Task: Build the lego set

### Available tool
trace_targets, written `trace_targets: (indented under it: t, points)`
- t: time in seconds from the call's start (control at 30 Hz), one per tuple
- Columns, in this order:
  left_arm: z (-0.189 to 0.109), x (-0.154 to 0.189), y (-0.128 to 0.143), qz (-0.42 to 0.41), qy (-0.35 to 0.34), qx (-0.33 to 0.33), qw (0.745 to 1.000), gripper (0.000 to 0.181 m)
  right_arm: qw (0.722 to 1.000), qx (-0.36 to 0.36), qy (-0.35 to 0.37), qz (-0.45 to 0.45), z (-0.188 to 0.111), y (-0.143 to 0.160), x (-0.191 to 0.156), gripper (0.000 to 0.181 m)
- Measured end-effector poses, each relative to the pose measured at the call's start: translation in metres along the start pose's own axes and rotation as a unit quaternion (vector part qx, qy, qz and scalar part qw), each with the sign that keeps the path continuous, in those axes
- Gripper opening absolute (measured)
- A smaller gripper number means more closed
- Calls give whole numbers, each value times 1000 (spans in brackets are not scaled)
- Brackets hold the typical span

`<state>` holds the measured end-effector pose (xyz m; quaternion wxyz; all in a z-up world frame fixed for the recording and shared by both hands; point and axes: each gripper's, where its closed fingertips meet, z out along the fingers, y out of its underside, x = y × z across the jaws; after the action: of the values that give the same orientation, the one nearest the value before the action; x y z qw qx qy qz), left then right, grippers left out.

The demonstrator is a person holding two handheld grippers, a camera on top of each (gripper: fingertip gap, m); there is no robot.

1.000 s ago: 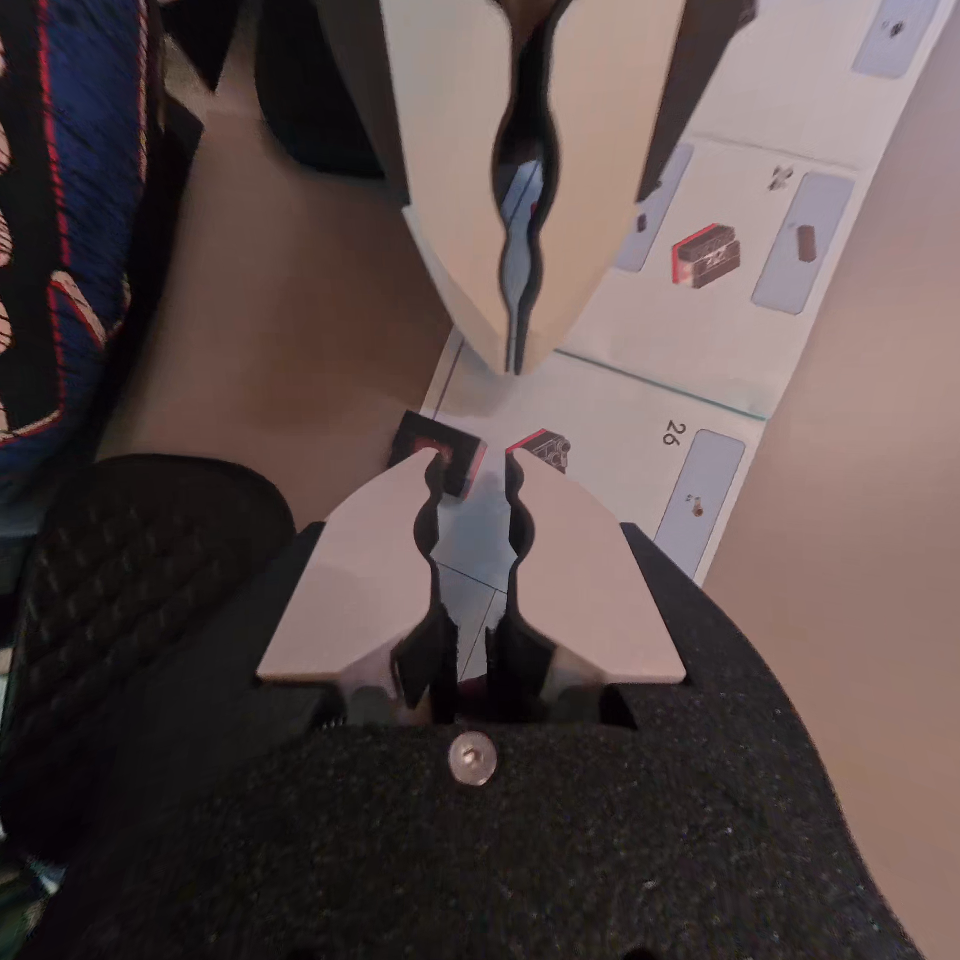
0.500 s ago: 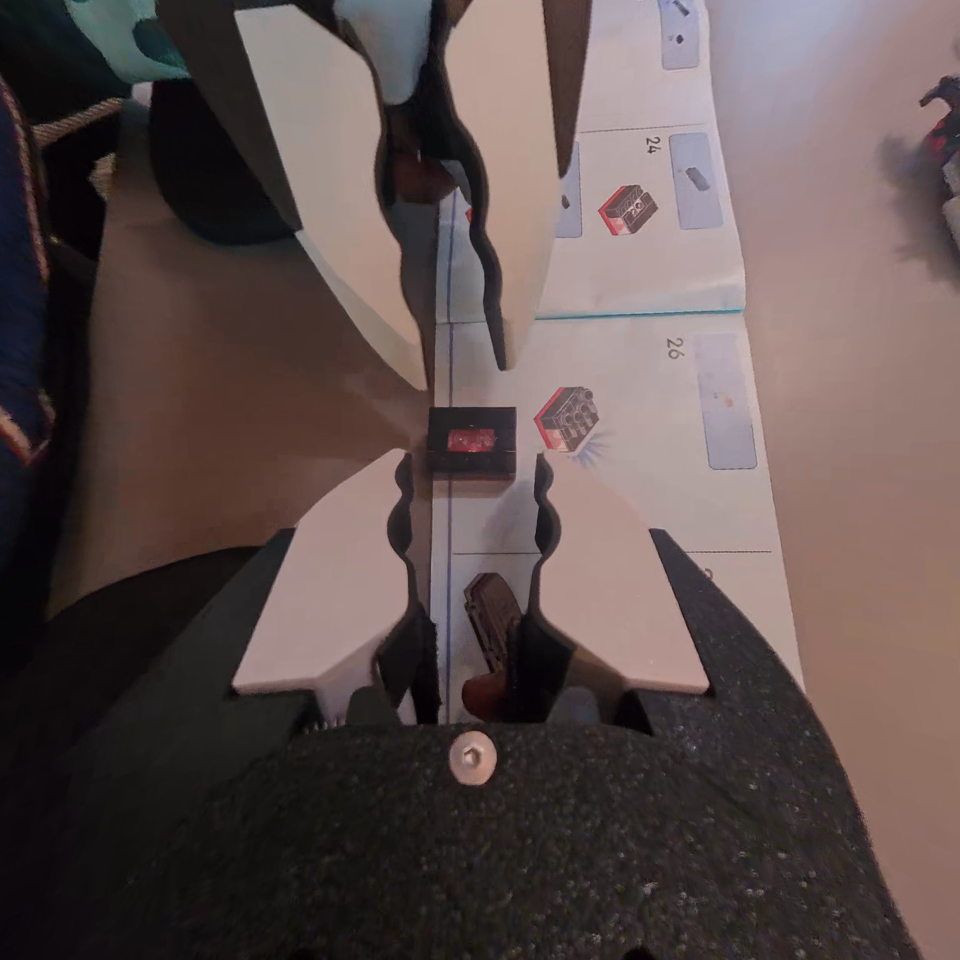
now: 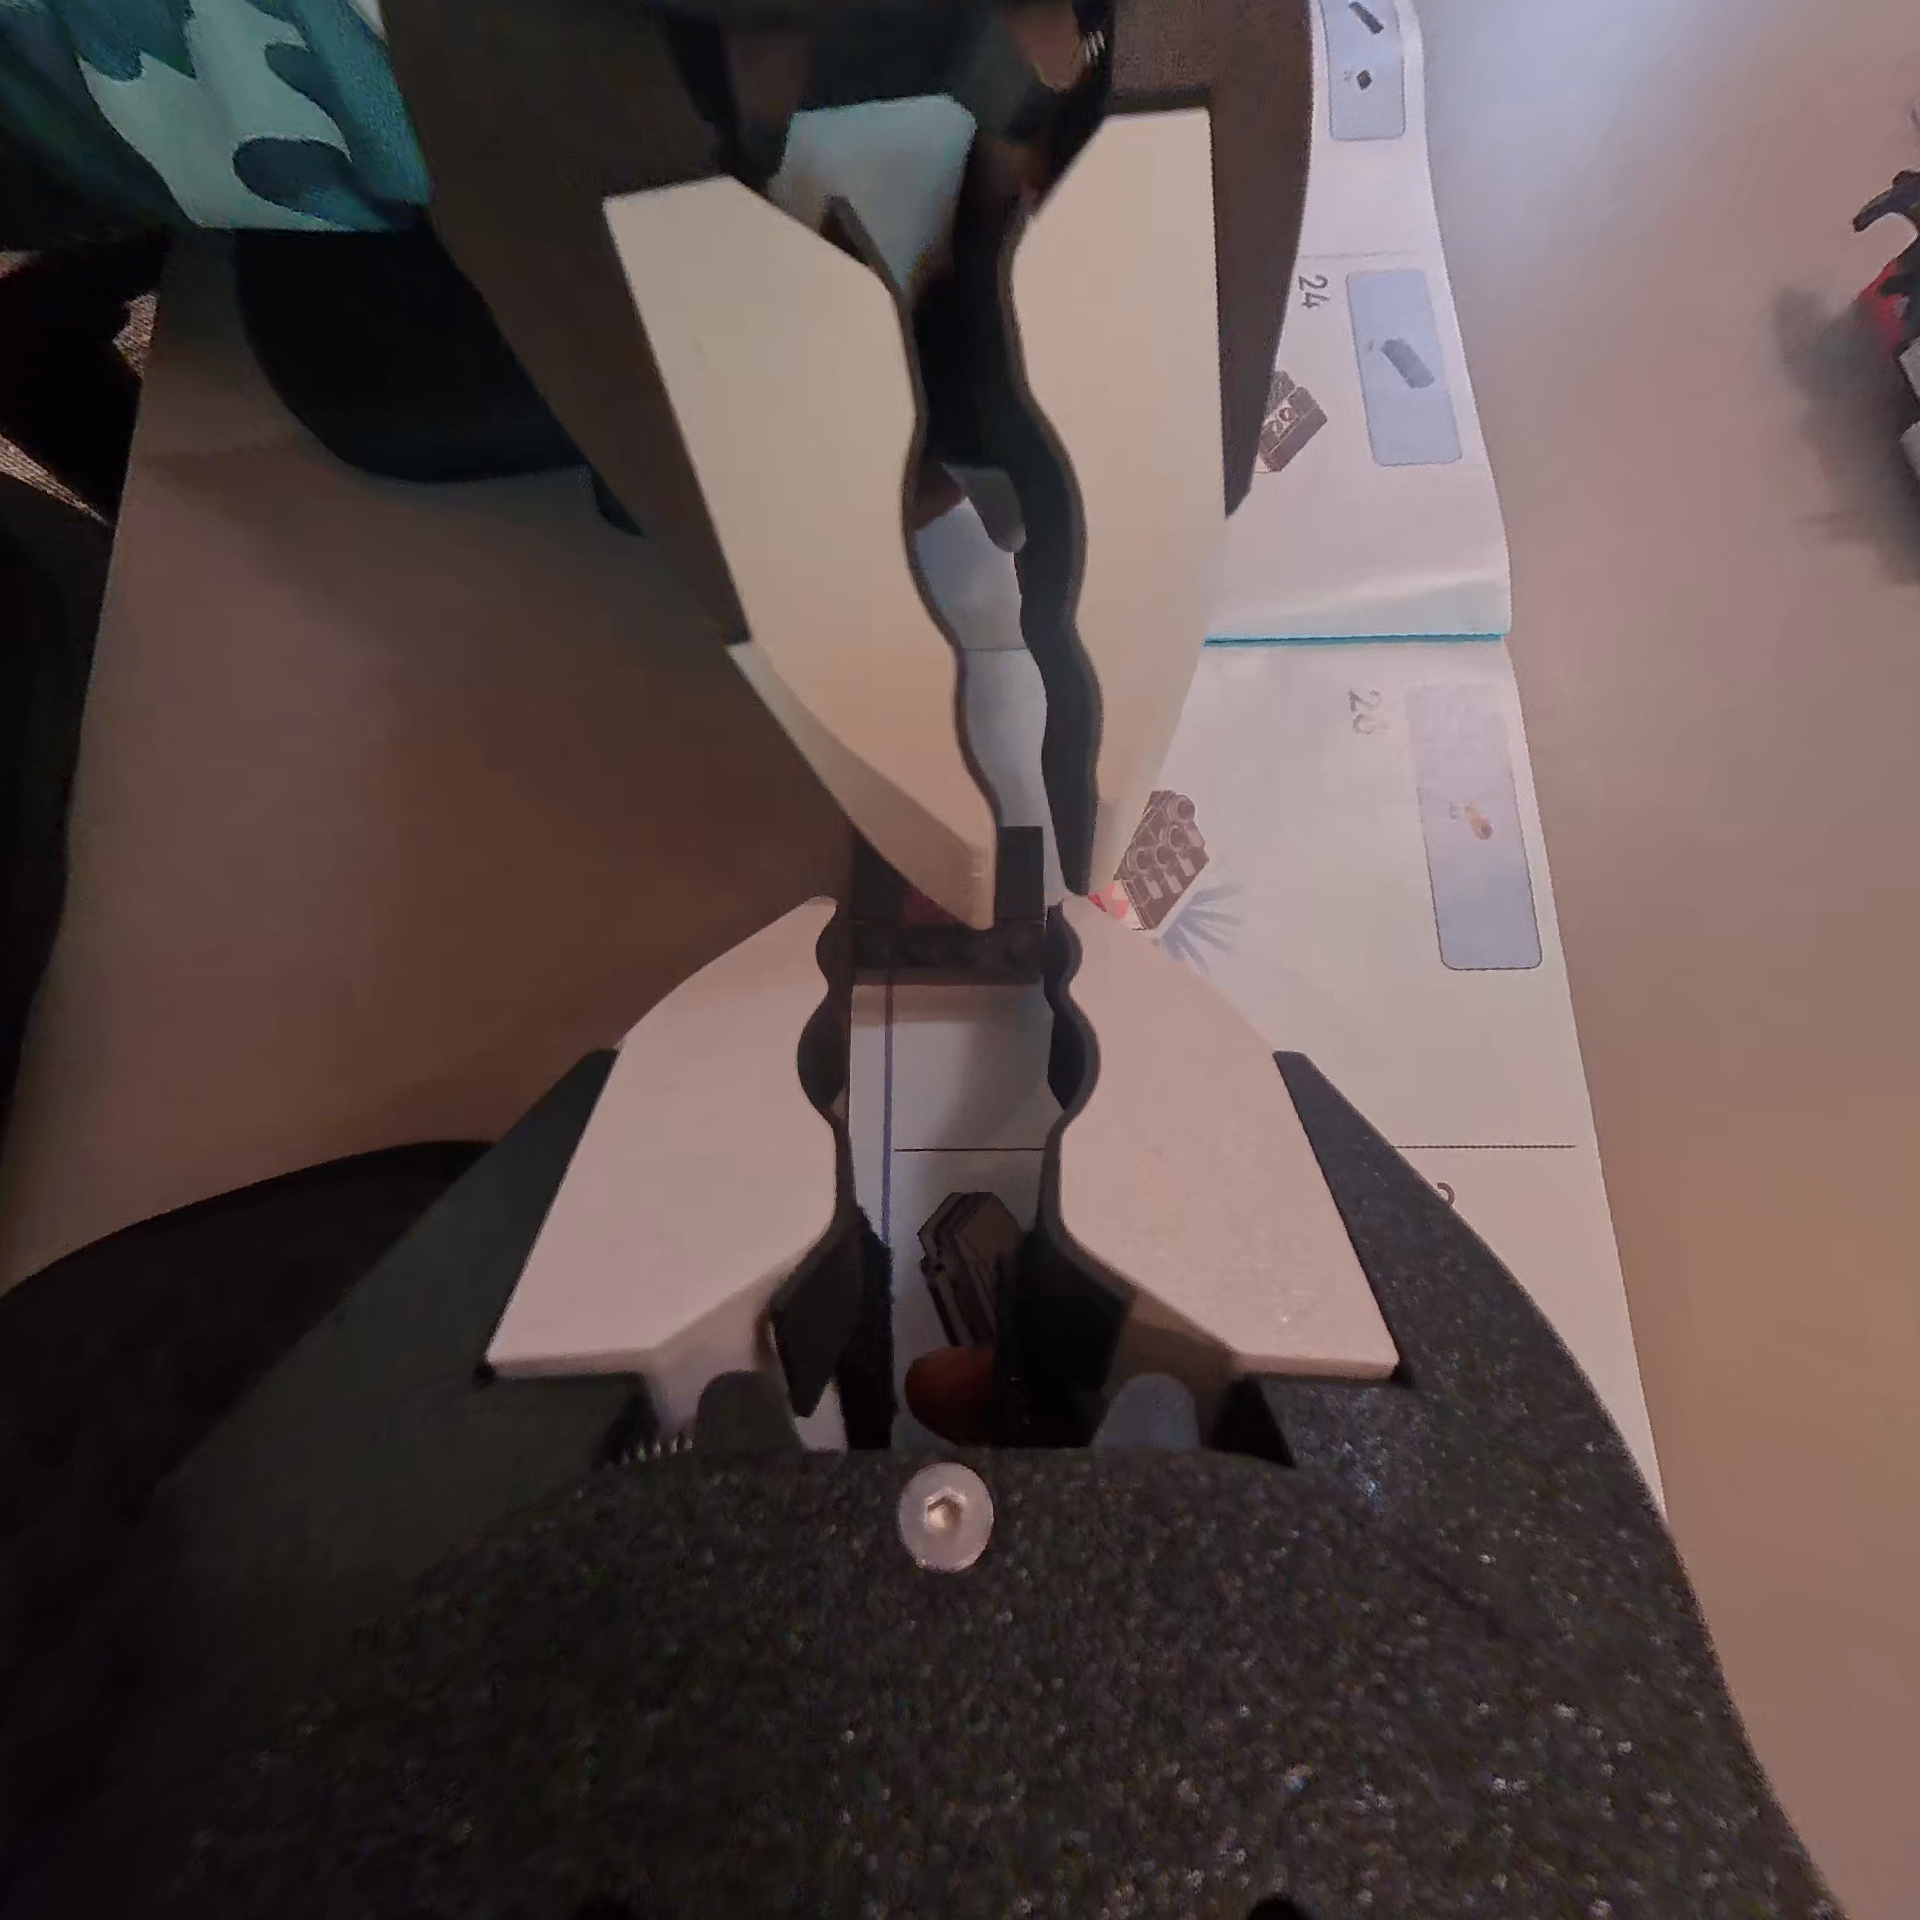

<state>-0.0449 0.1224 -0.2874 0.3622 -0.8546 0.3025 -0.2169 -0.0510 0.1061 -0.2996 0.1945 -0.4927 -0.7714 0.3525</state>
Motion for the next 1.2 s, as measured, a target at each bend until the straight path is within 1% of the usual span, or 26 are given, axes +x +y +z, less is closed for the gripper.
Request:
trace_targets:
  t: [0.1, 0.17, 0.27, 0.3, 0.37, 0.4, 0.47, 0.5, 0.57, 0.67, 0.8, 0.97, 1.03, 1.07, 1.13, 1.2]
  points:
    - [0, -2, 0, -21, 6, -2, 1000, 9, 1000, 2, 10, -3, 0, 0, 3, 35]
    - [-3, -3, -3, -30, 2, 9, 1000, 5, 1000, 2, 8, -3, 0, 0, 3, 35]
    - [-17, -5, -12, -31, -4, 50, 998, 13, 1000, -1, 15, 3, 0, -1, 8, 36]
    - [-20, -6, -12, -33, -7, 50, 998, 14, 1000, -1, 14, 6, 0, -1, 8, 41]
    - [-22, -8, -4, -32, -16, 27, 999, 14, 1000, 13, 8, 18, -4, -6, 9, 51]
    - [-21, -9, -1, -30, -23, 14, 999, 14, 999, 27, 2, 22, -8, -10, 8, 48]
    - [-19, -8, 3, -26, -23, 5, 999, 12, 998, 55, -1, 22, -18, -15, 8, 23]
    - [-18, -8, 4, -24, -25, 4, 999, 10, 998, 62, 1, 19, -20, -16, 8, 5]
    - [-18, -7, 3, -16, -26, 7, 1000, 7, 998, 55, 13, 9, -20, -11, 9, 1]
    - [-18, -3, 0, 1, -18, 19, 1000, 7, 999, 43, 11, 3, -15, -6, 6, 0]
    - [-11, 1, 7, 14, -11, -11, 1000, 0, 999, 44, 13, 1, -13, -8, 5, 0]
    - [-10, 2, 6, 9, -5, -8, 1000, 0, 998, 54, 18, -4, -13, -8, 5, 0]
    - [-10, 2, 6, 11, -5, -10, 1000, 0, 998, 56, 22, -18, -13, -8, 5, 0]
    - [-10, 2, 6, 14, -9, -11, 1000, 0, 998, 61, 21, -26, -14, -9, 4, 2]
    - [-13, 1, 4, 19, -19, -4, 1000, 6, 995, 92, 7, -25, -17, -17, -3, 16]
    - [-18, 5, 0, 22, -16, 11, 1000, 8, 996, 87, 4, -35, -18, -18, -7, 19]
